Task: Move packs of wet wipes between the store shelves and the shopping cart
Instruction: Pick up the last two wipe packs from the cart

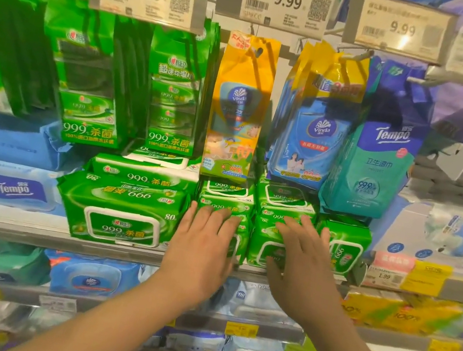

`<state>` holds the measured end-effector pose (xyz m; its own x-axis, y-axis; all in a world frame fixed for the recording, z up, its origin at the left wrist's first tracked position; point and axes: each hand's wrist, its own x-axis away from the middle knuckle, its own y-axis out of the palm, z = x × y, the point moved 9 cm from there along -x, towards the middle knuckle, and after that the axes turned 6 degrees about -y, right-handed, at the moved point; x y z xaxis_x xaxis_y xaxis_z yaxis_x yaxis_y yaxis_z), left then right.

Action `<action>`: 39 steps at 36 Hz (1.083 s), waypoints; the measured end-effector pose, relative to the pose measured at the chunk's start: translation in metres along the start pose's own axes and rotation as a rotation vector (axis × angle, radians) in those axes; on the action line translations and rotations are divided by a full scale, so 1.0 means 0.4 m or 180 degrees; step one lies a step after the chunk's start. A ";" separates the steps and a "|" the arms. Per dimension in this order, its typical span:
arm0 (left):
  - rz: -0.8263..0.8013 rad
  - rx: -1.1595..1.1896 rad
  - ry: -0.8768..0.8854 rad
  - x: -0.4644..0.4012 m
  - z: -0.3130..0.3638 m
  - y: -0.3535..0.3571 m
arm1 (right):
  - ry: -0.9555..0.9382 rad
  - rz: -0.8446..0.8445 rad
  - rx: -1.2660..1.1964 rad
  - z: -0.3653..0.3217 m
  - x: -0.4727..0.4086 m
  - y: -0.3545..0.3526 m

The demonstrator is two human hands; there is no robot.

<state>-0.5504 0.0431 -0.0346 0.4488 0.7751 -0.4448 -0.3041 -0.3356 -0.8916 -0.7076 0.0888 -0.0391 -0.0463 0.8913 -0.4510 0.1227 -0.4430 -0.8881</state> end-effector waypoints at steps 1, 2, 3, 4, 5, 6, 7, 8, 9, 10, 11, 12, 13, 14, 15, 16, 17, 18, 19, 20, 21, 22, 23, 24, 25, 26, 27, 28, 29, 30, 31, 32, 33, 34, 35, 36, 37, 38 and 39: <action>-0.0015 0.0069 -0.0011 0.008 0.000 -0.006 | -0.0103 0.0076 -0.0157 -0.014 -0.001 -0.007; -0.0035 0.0159 -0.0018 0.016 0.000 -0.013 | -0.0215 0.0157 -0.0293 -0.031 -0.003 -0.014; -0.0053 0.0280 -0.0023 0.026 -0.001 -0.022 | -0.0316 0.0232 -0.0415 -0.049 -0.006 -0.019; -0.0067 0.0439 -0.0023 0.036 -0.004 -0.032 | -0.0383 0.0283 -0.0521 -0.066 -0.011 -0.023; -0.0084 0.0616 -0.0022 0.048 -0.010 -0.044 | -0.0414 0.0315 -0.0599 -0.082 -0.017 -0.025; -0.0091 0.0770 -0.0032 0.061 -0.018 -0.059 | -0.0418 0.0303 -0.0649 -0.100 -0.026 -0.027; -0.0083 0.0874 -0.0046 0.075 -0.029 -0.075 | -0.0406 0.0241 -0.0678 -0.117 -0.034 -0.026; -0.0063 0.0919 -0.0076 0.091 -0.043 -0.092 | -0.0406 0.0126 -0.0702 -0.137 -0.044 -0.022; -0.0039 0.0927 -0.0136 0.107 -0.062 -0.109 | -0.0445 -0.0004 -0.0716 -0.161 -0.053 -0.015; -0.0009 0.0929 -0.0223 0.123 -0.084 -0.126 | -0.0521 -0.0121 -0.0730 -0.187 -0.061 -0.007; 0.0027 0.0940 -0.0320 0.138 -0.108 -0.142 | -0.0599 -0.0216 -0.0761 -0.214 -0.066 0.001; 0.0064 0.0950 -0.0423 0.154 -0.136 -0.160 | -0.0669 -0.0286 -0.0807 -0.242 -0.070 0.008; 0.0101 0.0936 -0.0531 0.170 -0.166 -0.176 | -0.0734 -0.0311 -0.0859 -0.271 -0.074 0.011; 0.0136 0.0893 -0.0647 0.186 -0.199 -0.193 | -0.0789 -0.0301 -0.0905 -0.301 -0.078 0.011; 0.0164 0.0826 -0.0780 0.203 -0.235 -0.209 | -0.0834 -0.0286 -0.0947 -0.333 -0.080 0.010; 0.0187 0.0740 -0.0920 0.221 -0.274 -0.227 | -0.0876 -0.0278 -0.0970 -0.369 -0.083 0.007; 0.0207 0.0645 -0.1062 0.239 -0.313 -0.245 | -0.0931 -0.0247 -0.0974 -0.404 -0.086 0.004; 0.0218 0.0559 -0.1213 0.260 -0.353 -0.261 | -0.0996 -0.0214 -0.0962 -0.441 -0.092 0.001; 0.0221 0.0494 -0.1381 0.285 -0.395 -0.278 | -0.1074 -0.0204 -0.0927 -0.482 -0.099 0.001; 0.0227 0.0437 -0.1542 0.310 -0.436 -0.294 | -0.1114 -0.0338 -0.0873 -0.524 -0.109 0.007; 0.0240 0.0376 -0.1680 0.336 -0.476 -0.310 | -0.1125 -0.0512 -0.0794 -0.564 -0.120 0.015; 0.0241 0.0301 -0.1807 0.365 -0.517 -0.328 | -0.1122 -0.0742 -0.0732 -0.606 -0.129 0.028; 0.0196 0.0222 -0.1936 0.395 -0.561 -0.345 | -0.1149 -0.0911 -0.0676 -0.651 -0.138 0.037; 0.0097 0.0133 -0.2069 0.428 -0.607 -0.358 | -0.1195 -0.0988 -0.0635 -0.699 -0.145 0.044; -0.0014 0.0028 -0.2183 0.463 -0.652 -0.372 | -0.1266 -0.1005 -0.0597 -0.752 -0.151 0.046; -0.0098 -0.0074 -0.2284 0.502 -0.698 -0.389 | -0.1330 -0.1005 -0.0603 -0.810 -0.154 0.048; -0.0132 -0.0152 -0.2384 0.545 -0.745 -0.411 | -0.1380 -0.1000 -0.0618 -0.874 -0.156 0.051; -0.0115 -0.0212 -0.2487 0.592 -0.792 -0.435 | -0.1412 -0.0995 -0.0658 -0.939 -0.157 0.060; -0.0090 -0.0254 -0.2595 0.640 -0.840 -0.457 | -0.1447 -0.0998 -0.0705 -1.003 -0.158 0.070; -0.0095 -0.0290 -0.2707 0.690 -0.888 -0.478 | -0.1514 -0.1005 -0.0755 -1.069 -0.157 0.083; -0.0141 -0.0318 -0.2835 0.743 -0.939 -0.498 | -0.1618 -0.1005 -0.0807 -1.142 -0.155 0.095; -0.0194 -0.0327 -0.2975 0.799 -0.990 -0.514 | -0.1717 -0.1024 -0.0867 -1.216 -0.151 0.109; -0.0222 -0.0308 -0.3126 0.856 -1.040 -0.531 | -0.1806 -0.1064 -0.0907 -1.288 -0.145 0.121; -0.0224 -0.0270 -0.3280 0.914 -1.087 -0.549 | -0.1890 -0.1112 -0.0928 -1.358 -0.139 0.137; -0.0194 -0.0232 -0.3421 0.972 -1.128 -0.571 | -0.1989 -0.1153 -0.0935 -1.430 -0.130 0.150; -0.0162 -0.0200 -0.3551 1.029 -1.165 -0.591 | -0.2097 -0.1188 -0.0930 -1.501 -0.121 0.162; -0.0158 -0.0184 -0.3680 1.084 -1.196 -0.610 | -0.2210 -0.1216 -0.0900 -1.571 -0.109 0.169; -0.0176 -0.0196 -0.3811 1.137 -1.223 -0.628 | -0.2330 -0.1257 -0.0868 -1.638 -0.097 0.179; -0.0208 -0.0224 -0.3939 1.189 -1.250 -0.643 | -0.2448 -0.1324 -0.0845 -1.704 -0.083 0.186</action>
<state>0.1612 0.2304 -0.0593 -0.6447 0.7625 -0.0541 -0.2481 -0.2756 -0.9287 -0.0213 0.0920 -0.0297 -0.7740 0.6220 -0.1185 0.1678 0.0211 -0.9856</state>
